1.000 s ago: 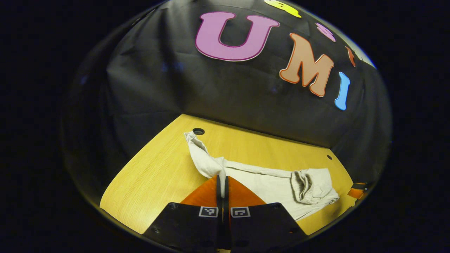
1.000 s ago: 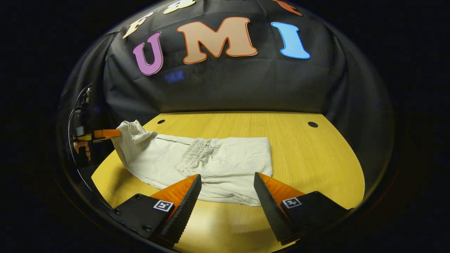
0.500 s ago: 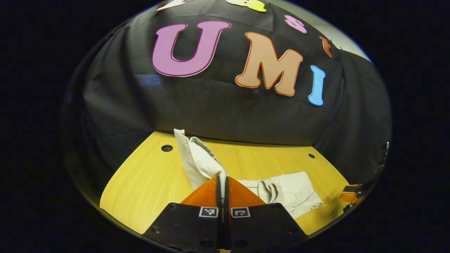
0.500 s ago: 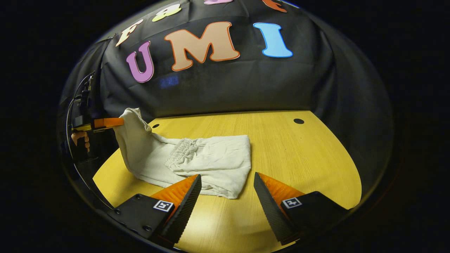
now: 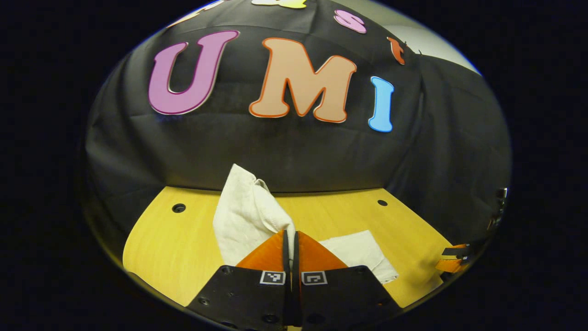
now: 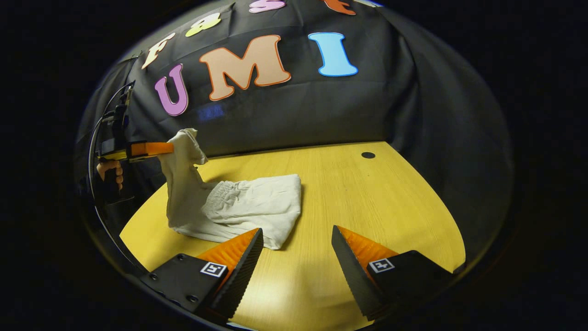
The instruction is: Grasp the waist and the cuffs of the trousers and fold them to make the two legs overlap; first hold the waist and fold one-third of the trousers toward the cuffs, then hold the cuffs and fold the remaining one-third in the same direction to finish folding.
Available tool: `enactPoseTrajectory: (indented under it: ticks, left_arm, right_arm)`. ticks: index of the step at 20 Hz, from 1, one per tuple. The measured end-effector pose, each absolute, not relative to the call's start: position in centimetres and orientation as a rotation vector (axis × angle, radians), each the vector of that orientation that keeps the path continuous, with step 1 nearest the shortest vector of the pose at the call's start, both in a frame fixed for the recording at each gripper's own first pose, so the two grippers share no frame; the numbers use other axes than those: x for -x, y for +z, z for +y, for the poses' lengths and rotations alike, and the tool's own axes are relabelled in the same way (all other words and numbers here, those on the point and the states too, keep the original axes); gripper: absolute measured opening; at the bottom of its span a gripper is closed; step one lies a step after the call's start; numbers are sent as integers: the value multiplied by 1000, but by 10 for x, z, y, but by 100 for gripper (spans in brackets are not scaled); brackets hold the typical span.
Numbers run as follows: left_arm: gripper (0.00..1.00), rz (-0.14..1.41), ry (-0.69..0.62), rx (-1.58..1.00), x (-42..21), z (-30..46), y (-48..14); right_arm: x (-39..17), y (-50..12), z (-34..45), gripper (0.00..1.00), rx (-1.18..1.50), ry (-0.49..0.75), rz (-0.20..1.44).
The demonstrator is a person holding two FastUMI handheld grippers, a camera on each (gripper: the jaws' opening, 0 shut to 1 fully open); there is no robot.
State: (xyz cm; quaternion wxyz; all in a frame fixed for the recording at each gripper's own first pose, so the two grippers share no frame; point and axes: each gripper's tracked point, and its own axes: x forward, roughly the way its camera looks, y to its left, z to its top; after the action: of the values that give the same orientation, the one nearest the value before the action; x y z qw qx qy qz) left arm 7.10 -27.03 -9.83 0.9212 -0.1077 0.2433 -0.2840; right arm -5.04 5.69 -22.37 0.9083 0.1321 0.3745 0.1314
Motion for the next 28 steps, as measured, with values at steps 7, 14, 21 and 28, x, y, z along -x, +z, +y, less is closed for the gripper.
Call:
enactPoseTrajectory:
  ticks: [7, 14, 21, 28]
  left_arm:
    - [0, 532, -689, 189, -66, -354, -100]
    - [0, 595, -766, 150, -34, -416, -123]
    - [0, 694, -792, 106, 21, -440, -173]
    - [16, 690, -799, 114, 59, -436, -182]
  right_arm:
    - [58, -226, 22, 96, -289, 223, 786]
    - [66, -235, 1, 96, -294, 205, 804]
    - [65, -242, -1, 96, -292, 232, 809]
    - [50, -229, 15, 97, -266, 316, 776]
